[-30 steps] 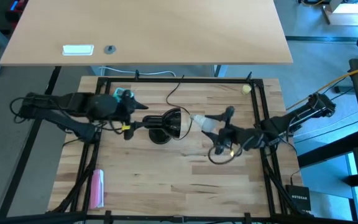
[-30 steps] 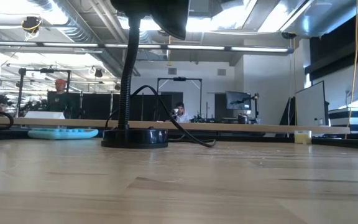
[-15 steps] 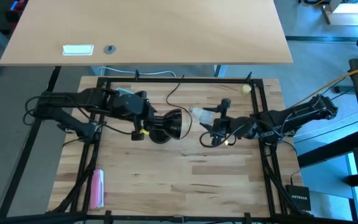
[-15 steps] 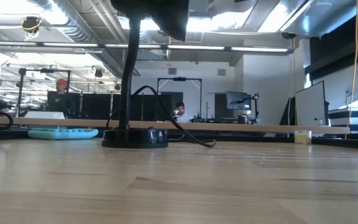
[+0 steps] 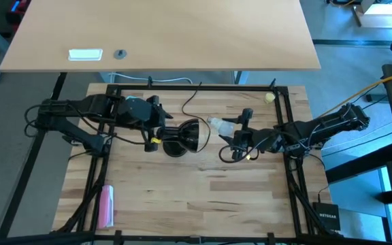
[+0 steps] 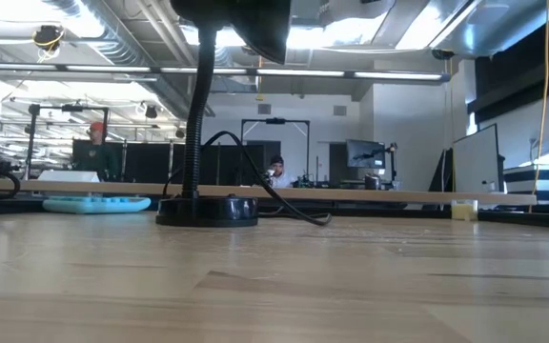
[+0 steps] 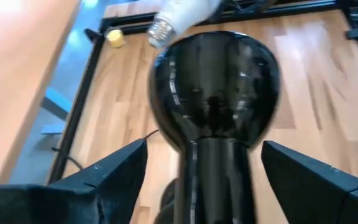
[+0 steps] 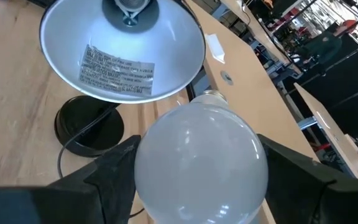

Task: Screw lightbulb
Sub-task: Insert the lightbulb into the black lamp

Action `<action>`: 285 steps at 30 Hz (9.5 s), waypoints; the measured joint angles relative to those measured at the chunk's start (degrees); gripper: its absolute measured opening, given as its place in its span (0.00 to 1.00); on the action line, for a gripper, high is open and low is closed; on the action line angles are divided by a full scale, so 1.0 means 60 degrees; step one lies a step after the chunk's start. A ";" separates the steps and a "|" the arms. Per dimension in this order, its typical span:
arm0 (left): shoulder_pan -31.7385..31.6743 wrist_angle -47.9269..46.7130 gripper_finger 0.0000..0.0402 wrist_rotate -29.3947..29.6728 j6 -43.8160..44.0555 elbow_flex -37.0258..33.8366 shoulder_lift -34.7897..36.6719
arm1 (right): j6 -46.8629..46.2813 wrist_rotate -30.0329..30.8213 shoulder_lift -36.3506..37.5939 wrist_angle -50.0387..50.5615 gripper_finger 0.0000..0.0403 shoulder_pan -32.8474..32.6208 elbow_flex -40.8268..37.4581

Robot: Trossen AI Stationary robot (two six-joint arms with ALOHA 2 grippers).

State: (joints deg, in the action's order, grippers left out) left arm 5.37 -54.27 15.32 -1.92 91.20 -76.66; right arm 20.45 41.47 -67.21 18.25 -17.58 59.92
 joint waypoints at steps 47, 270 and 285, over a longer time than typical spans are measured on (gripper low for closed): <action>0.0619 -0.1634 0.60 0.1059 -0.0806 -0.0583 -0.0848 | -0.0347 -0.1105 0.0075 -0.2731 0.70 0.0000 -0.2012; 0.0543 -0.0811 0.74 0.1575 -0.3177 -0.0899 -0.0911 | 0.1071 -0.0832 -0.2780 -0.5251 0.69 0.0810 -0.0582; 0.0677 -0.1669 0.74 0.1432 -0.1643 0.0634 -0.0407 | -0.1215 0.0574 -0.0511 -0.0825 0.70 -0.0725 -0.0601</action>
State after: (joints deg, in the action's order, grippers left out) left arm 9.43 -64.28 23.91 -11.78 95.00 -79.11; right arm 13.15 44.91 -70.28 13.30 -21.93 56.31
